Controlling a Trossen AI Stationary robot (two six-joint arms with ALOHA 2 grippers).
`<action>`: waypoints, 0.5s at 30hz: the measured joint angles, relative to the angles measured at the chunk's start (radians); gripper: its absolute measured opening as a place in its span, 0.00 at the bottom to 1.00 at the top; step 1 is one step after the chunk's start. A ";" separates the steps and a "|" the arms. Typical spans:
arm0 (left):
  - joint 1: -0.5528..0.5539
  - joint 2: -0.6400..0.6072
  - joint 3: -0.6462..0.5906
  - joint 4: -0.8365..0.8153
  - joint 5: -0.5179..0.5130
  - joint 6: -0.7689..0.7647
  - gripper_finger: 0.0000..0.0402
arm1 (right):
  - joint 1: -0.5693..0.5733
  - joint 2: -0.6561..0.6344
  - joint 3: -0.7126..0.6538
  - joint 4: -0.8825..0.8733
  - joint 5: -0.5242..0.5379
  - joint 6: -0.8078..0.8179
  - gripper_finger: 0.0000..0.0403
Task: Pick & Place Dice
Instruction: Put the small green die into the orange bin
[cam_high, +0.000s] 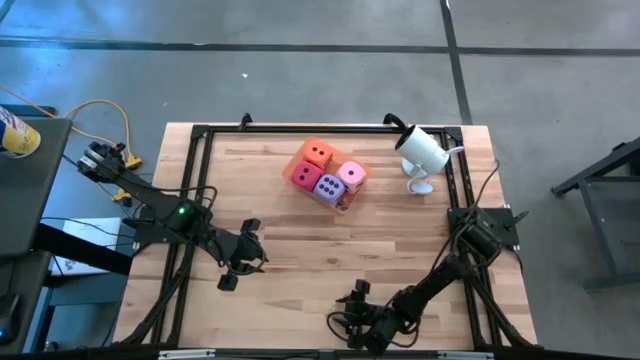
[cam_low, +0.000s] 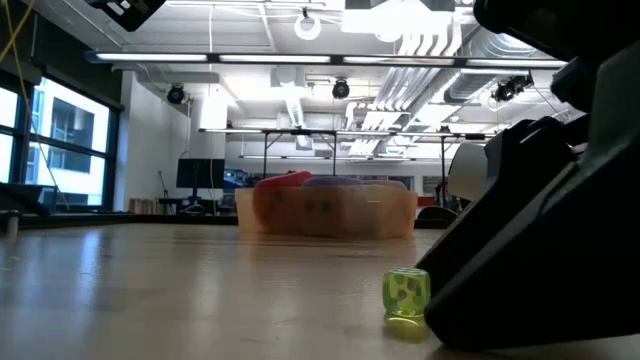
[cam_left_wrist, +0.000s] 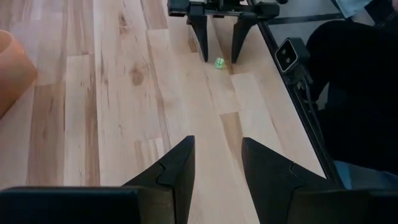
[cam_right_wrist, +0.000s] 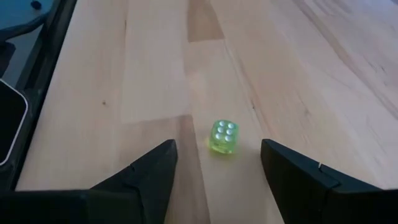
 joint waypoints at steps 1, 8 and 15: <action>0.000 0.000 0.000 0.000 0.000 0.000 0.32 | 0.000 0.000 0.000 0.006 -0.001 -0.011 0.56; 0.000 0.000 0.000 0.000 0.000 0.000 0.32 | -0.021 0.002 0.000 0.039 -0.041 -0.044 0.54; 0.001 0.000 0.000 0.001 0.000 -0.023 0.32 | -0.043 0.002 0.001 0.039 -0.063 -0.023 0.38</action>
